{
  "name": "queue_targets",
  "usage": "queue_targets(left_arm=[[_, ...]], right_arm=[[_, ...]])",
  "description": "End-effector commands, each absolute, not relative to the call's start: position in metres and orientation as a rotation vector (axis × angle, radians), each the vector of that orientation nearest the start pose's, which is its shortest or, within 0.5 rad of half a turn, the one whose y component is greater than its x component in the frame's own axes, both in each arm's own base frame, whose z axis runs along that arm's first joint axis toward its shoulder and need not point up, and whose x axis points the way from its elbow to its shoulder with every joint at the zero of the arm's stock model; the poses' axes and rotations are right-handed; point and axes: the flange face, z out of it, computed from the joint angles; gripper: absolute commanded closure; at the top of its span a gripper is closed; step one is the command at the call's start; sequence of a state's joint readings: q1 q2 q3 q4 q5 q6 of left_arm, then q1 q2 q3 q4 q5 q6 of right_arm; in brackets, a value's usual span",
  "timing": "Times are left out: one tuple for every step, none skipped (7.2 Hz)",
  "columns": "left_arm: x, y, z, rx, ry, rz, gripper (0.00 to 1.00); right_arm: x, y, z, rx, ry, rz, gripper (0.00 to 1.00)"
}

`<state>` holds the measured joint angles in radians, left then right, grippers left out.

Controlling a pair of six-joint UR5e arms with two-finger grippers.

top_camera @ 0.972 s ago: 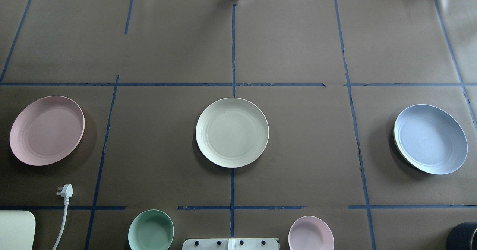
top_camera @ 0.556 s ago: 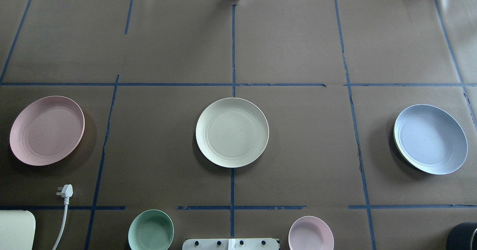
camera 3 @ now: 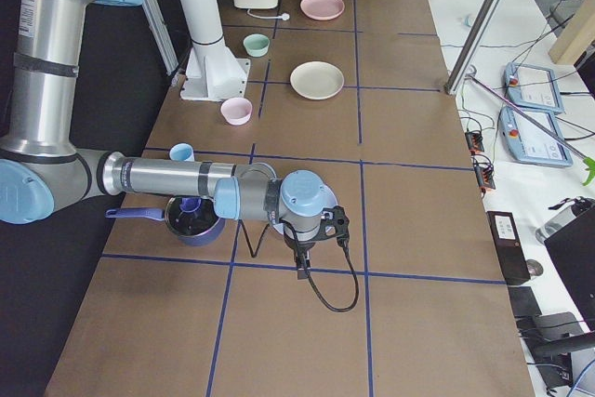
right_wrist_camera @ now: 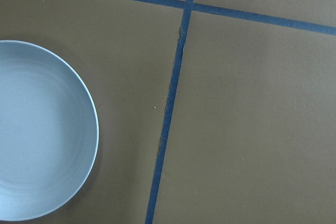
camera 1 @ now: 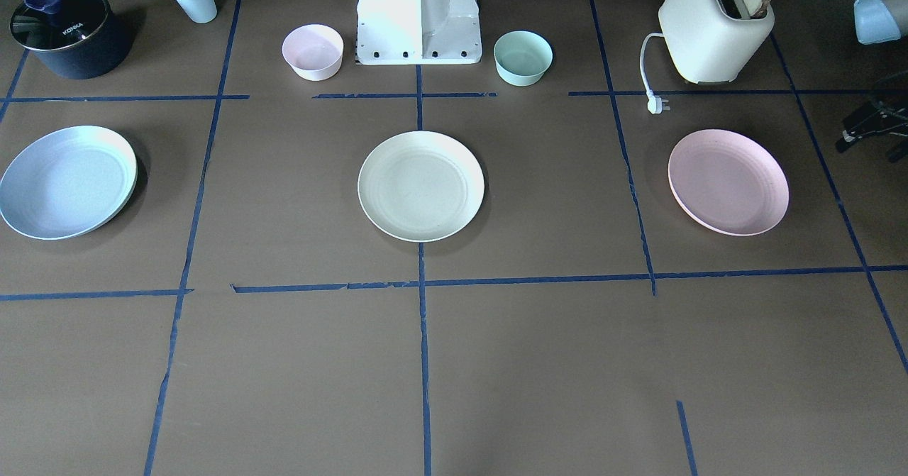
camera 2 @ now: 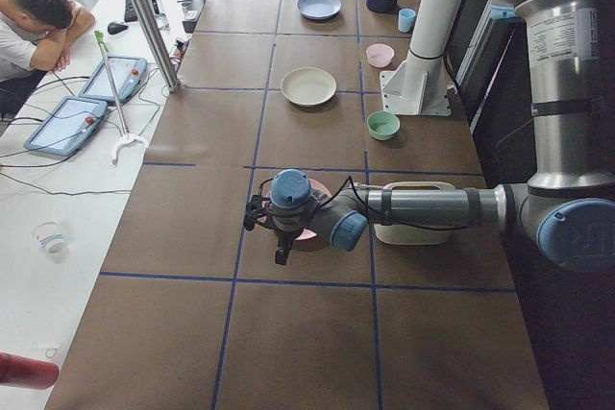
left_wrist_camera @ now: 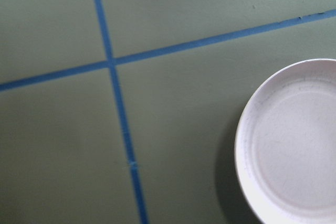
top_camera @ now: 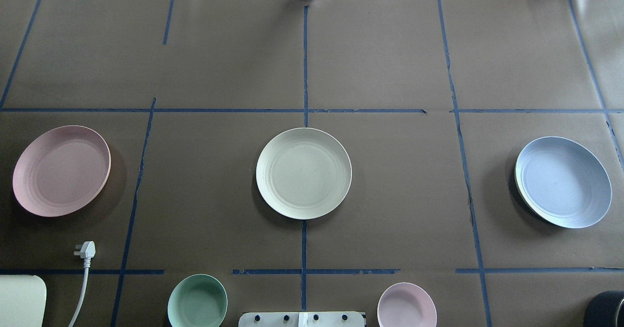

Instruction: Stack three plates with pink and blue

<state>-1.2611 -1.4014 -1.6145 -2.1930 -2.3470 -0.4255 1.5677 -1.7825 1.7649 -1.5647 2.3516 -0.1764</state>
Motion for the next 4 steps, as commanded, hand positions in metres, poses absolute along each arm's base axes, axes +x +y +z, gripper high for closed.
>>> queue_targets(left_arm=[[0.139, -0.427, 0.655, 0.129, 0.875, -0.012, 0.0], [0.156, -0.422, 0.664, 0.098, 0.867, 0.014, 0.0], [0.166, -0.424, 0.665, 0.089, 0.867, 0.028, 0.0], [0.171, -0.423, 0.67, 0.077, 0.863, 0.036, 0.01]], right_arm=[[0.062, -0.402, 0.657, 0.056, -0.78, -0.165, 0.0], [0.062, -0.402, 0.657, 0.056, -0.778, -0.166, 0.0], [0.062, -0.402, 0.657, 0.057, -0.778, -0.167, 0.0], [0.062, -0.402, 0.657, 0.057, -0.778, -0.167, 0.0]])
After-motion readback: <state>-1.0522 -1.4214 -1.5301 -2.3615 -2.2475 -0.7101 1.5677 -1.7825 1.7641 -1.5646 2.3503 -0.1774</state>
